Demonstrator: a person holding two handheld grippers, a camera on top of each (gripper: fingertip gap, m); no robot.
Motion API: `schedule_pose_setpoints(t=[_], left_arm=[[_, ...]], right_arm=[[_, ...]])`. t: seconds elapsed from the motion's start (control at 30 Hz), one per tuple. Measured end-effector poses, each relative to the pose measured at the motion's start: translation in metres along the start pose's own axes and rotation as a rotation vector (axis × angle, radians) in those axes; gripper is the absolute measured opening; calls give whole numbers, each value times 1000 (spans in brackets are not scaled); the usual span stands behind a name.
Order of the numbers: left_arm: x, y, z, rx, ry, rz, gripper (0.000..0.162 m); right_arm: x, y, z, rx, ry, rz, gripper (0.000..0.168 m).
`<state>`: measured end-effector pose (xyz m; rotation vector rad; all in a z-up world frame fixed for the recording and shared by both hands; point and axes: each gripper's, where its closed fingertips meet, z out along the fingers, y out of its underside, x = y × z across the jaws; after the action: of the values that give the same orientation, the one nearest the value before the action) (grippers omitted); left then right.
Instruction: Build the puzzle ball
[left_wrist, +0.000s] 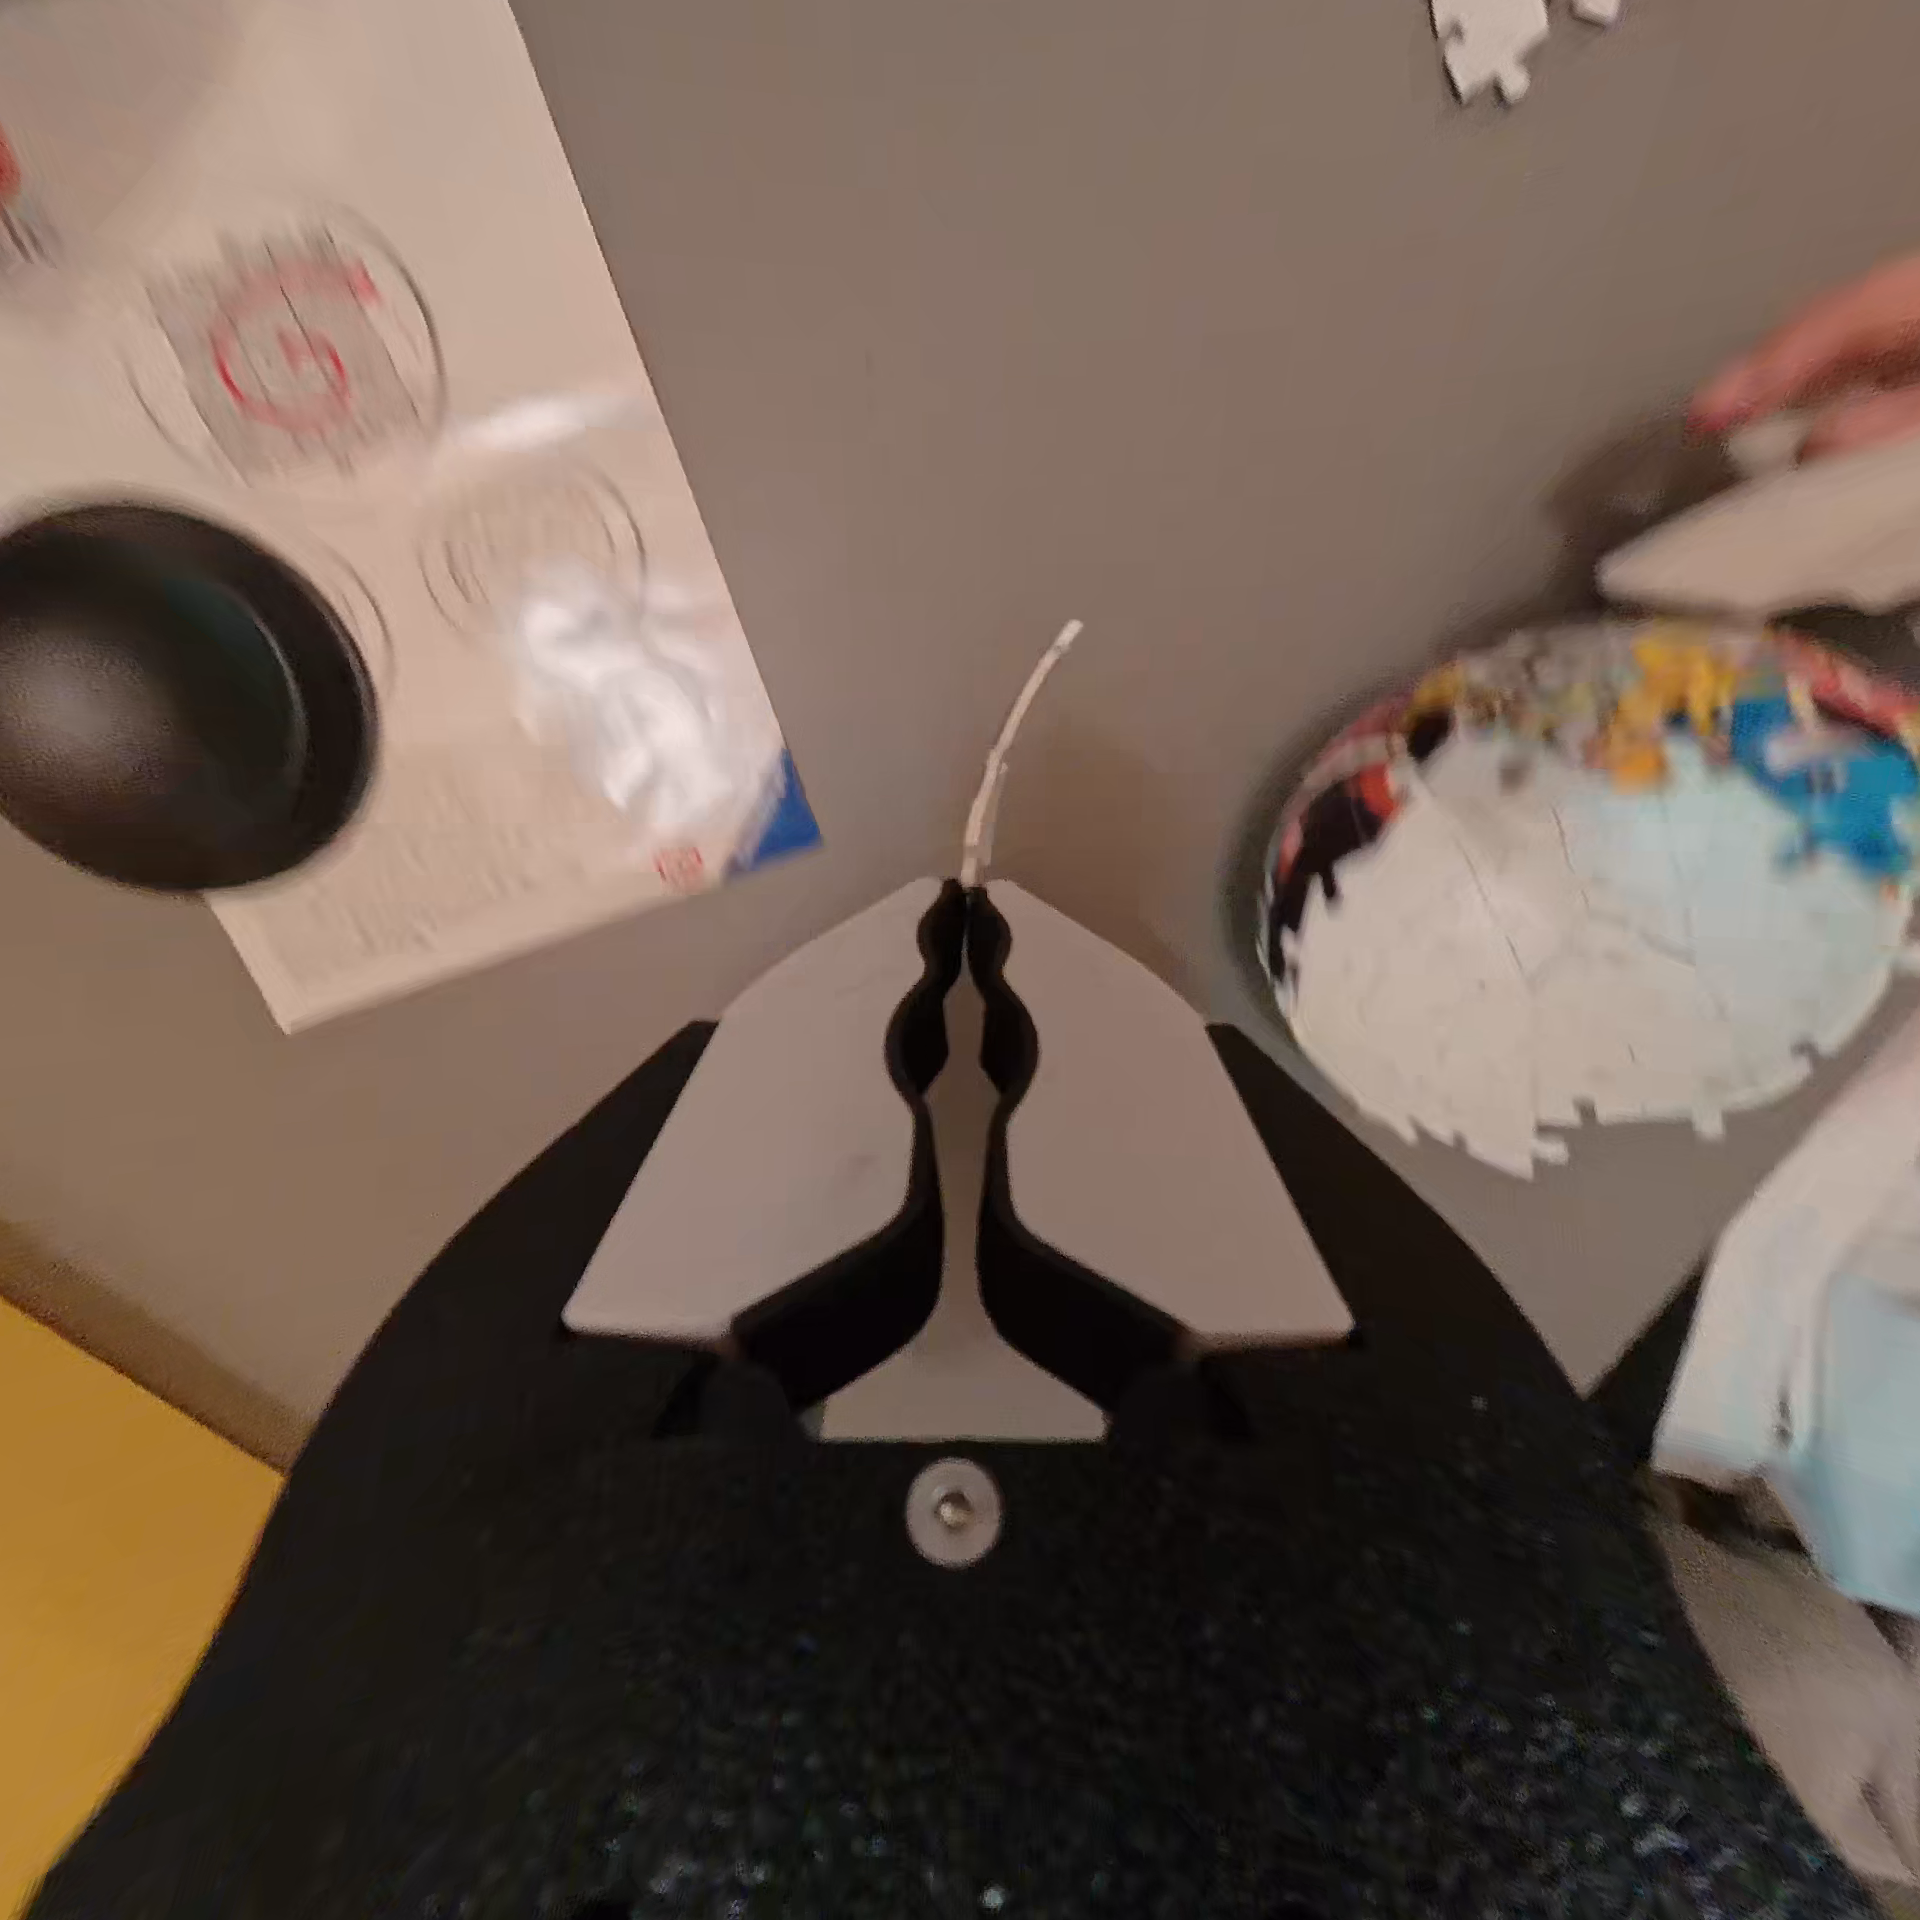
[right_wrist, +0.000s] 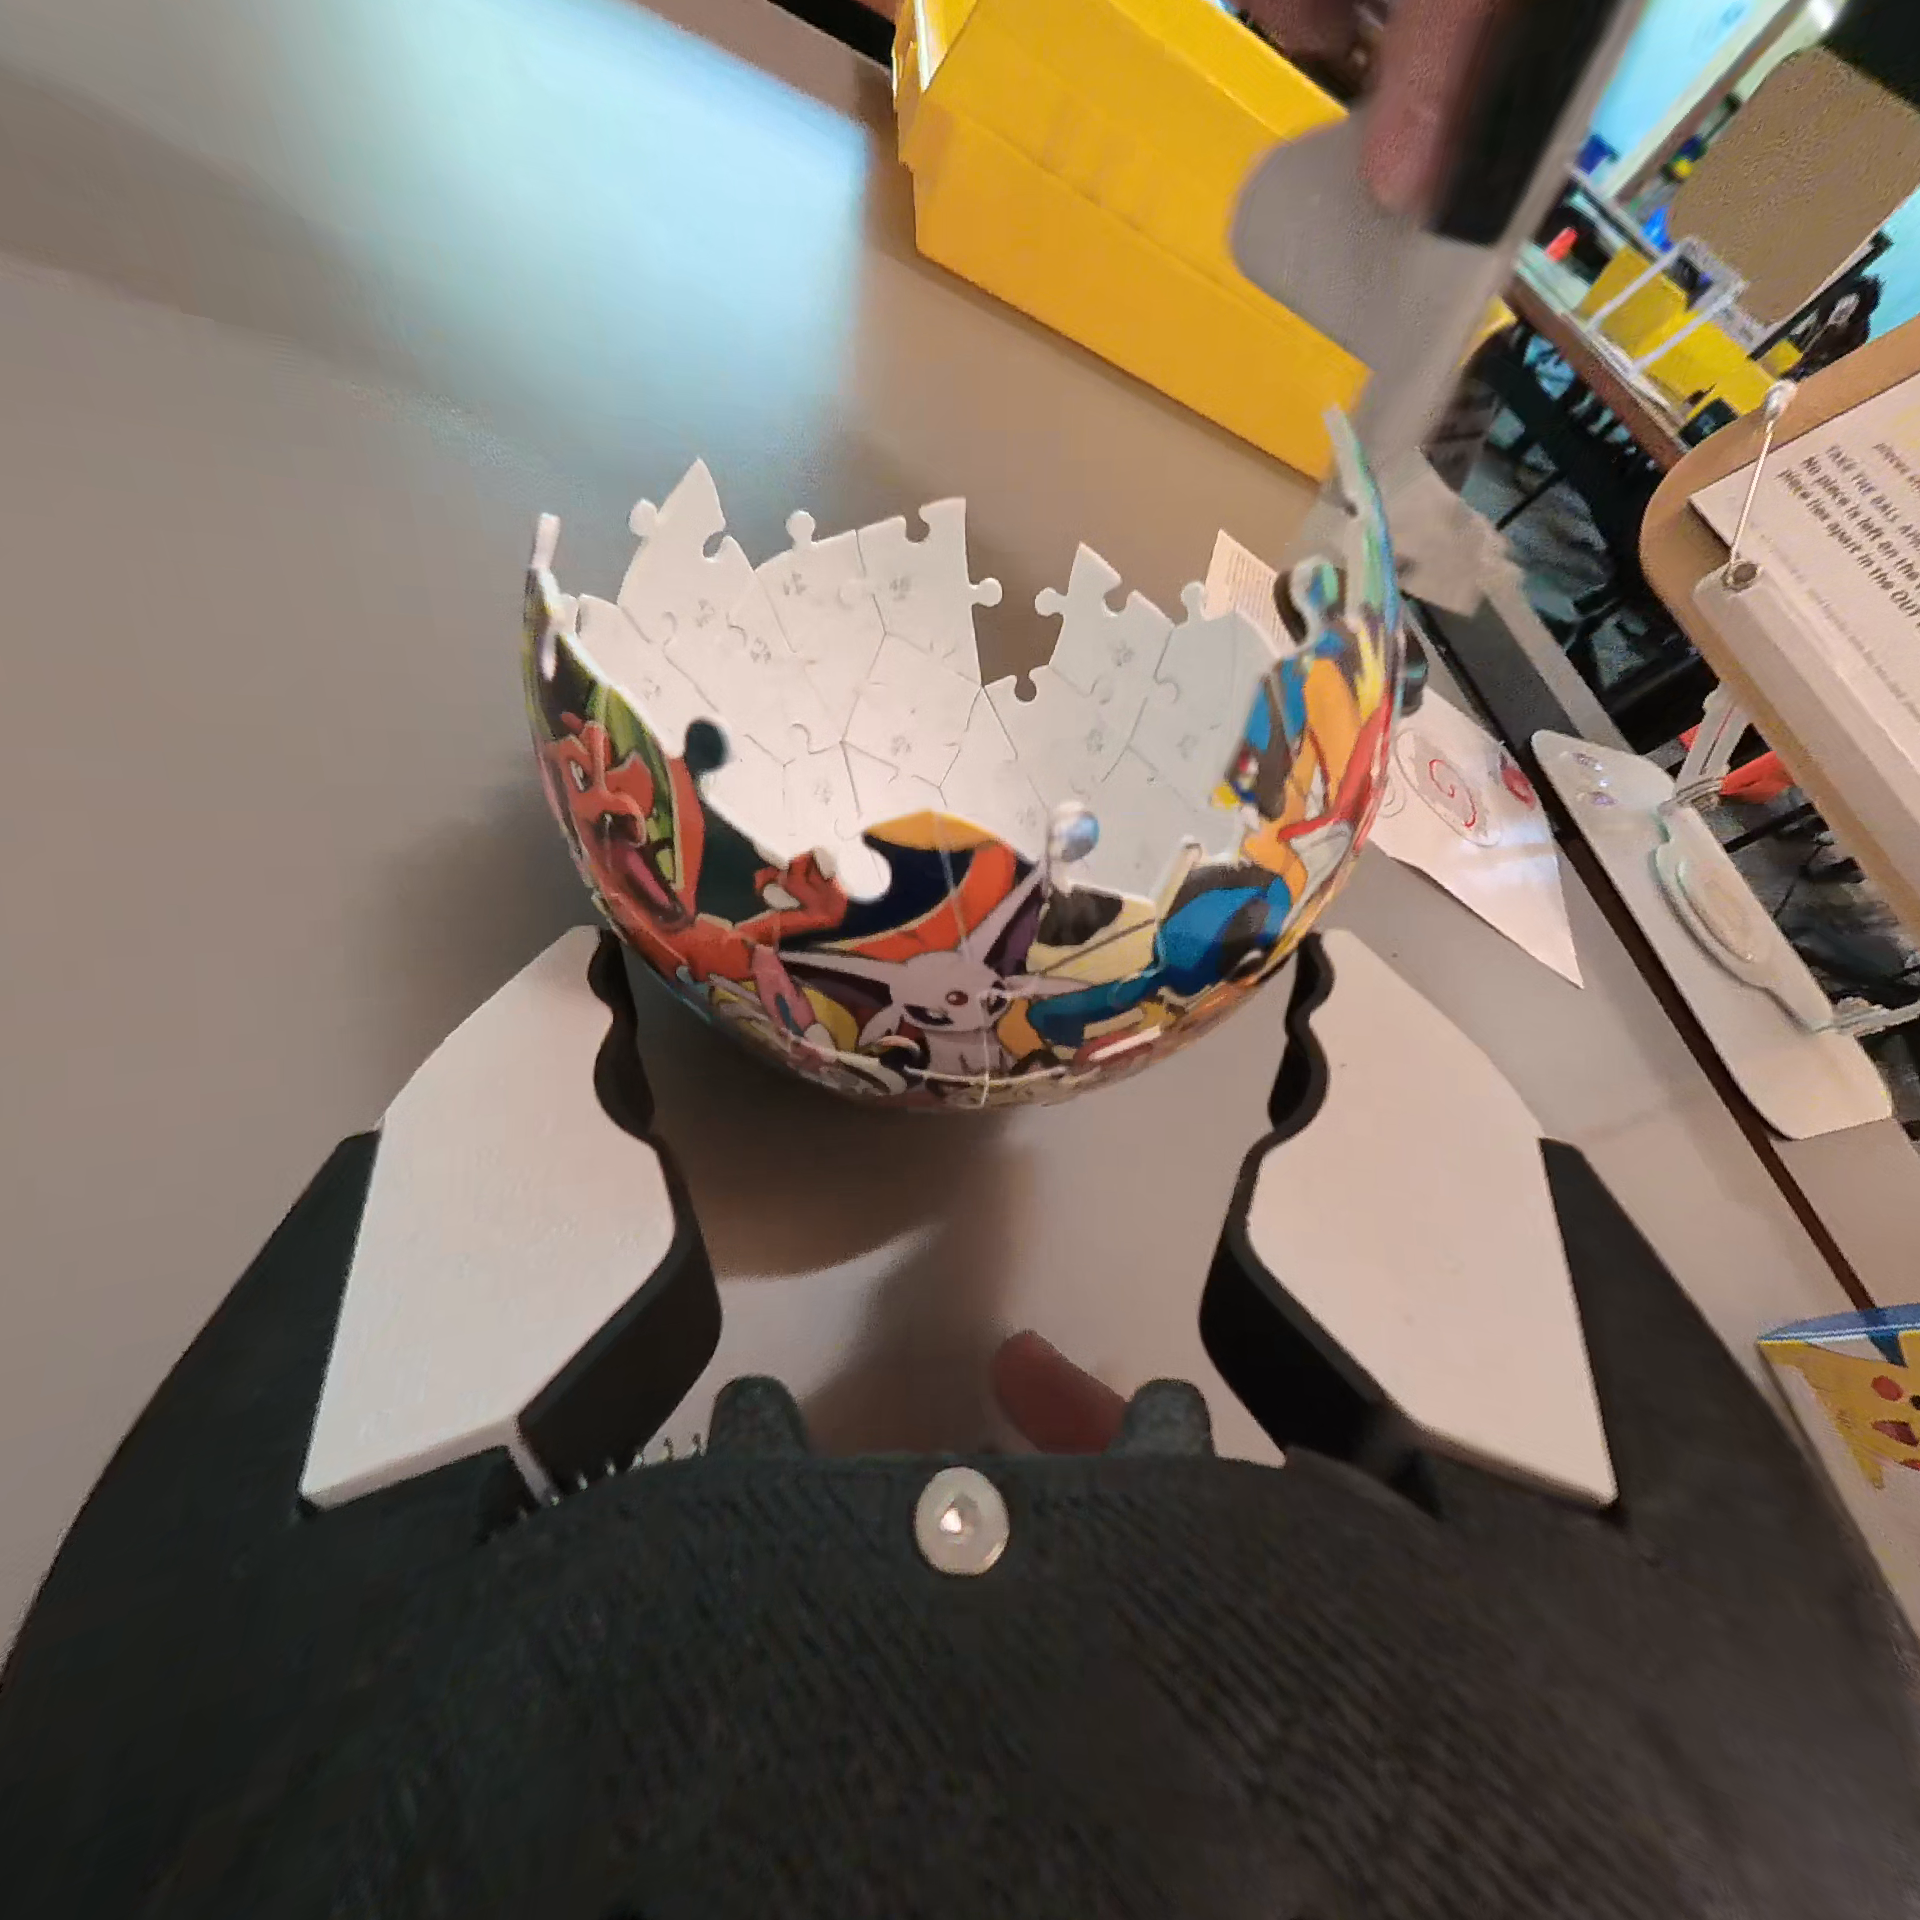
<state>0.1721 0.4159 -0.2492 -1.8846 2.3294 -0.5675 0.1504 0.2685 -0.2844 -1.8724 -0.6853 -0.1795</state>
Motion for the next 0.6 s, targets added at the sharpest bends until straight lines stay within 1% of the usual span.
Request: schedule_pose_setpoints(t=[0.03, 0.1, 0.17, 0.3, 0.4, 0.6], left_arm=[[4, 19, -4, -5, 23, -16, 0], [14, 54, -9, -23, 64, -43, 0], [21, 83, -10, -30, 85, -59, 1], [27, 124, -6, -28, 108, -110, 1], [29, 141, -2, 0, 131, -152, 1], [35, 153, -2, 81, 167, -200, 1]], right_arm=[[1, -1, 1, 1, 4, -17, 120], [3, -4, 3, 4, 6, -65, 123], [4, -11, 6, 1, -22, -120, 124], [8, -27, 23, -36, -112, -248, 124], [8, -38, 39, -63, -209, -315, 125], [3, -55, 64, -135, -411, -418, 125]])
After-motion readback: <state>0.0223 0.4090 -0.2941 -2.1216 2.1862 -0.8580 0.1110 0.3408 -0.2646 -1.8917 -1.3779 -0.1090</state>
